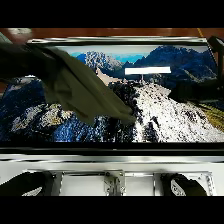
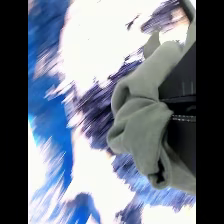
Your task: Fold the shirts.
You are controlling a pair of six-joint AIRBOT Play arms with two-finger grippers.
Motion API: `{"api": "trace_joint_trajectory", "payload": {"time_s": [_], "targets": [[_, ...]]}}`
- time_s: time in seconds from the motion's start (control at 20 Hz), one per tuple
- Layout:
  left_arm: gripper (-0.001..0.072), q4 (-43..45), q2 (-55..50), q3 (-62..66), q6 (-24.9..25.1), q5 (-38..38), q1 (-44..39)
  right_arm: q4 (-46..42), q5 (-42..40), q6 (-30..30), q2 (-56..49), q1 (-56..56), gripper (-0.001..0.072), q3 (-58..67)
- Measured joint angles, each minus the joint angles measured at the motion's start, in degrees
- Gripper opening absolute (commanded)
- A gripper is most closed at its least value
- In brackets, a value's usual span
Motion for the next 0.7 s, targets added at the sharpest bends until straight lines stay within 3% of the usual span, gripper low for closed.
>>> {"api": "trace_joint_trajectory", "payload": {"time_s": [0.15, 0.4, 0.45, 0.5, 0.55, 0.7], "targets": [[0.0041, 2.27, 0.15, -13.44, -1.53, 2.99, -5.73, -2.8, 3.61, 0.13, 1.14, 0.0, 0.0576, -1.31], [0.0047, 3.06, -3.78, -36.37, -6.25, 8.9, -7.32, -1.6, 1.77, 0.83, 0.26, 0.0, 0.0576, -10.01], [0.0222, 2.47, -4.76, -38.95, -6.71, 9.38, -7.32, -1.44, 0.63, 0.83, 0.04, 0.0, 0.0577, -12.68], [0.0672, 1.57, -5.73, -40.98, -6.99, 9.16, -7.21, -1.46, -0.55, 0.81, -0.2, 0.0, 0.0578, -15.3], [0.0719, 0.81, -6.21, -42.01, -7.17, 9.09, -6.95, -1.49, -1.86, 0.72, -0.33, 0.0, 0.0579, -17.44], [0.0719, -0.04, -6.97, -40.92, -6.23, 6.08, -3.96, -1.49, -5.35, 0.11, -0.55, 0.0, 0.0642, -21.27]]}}
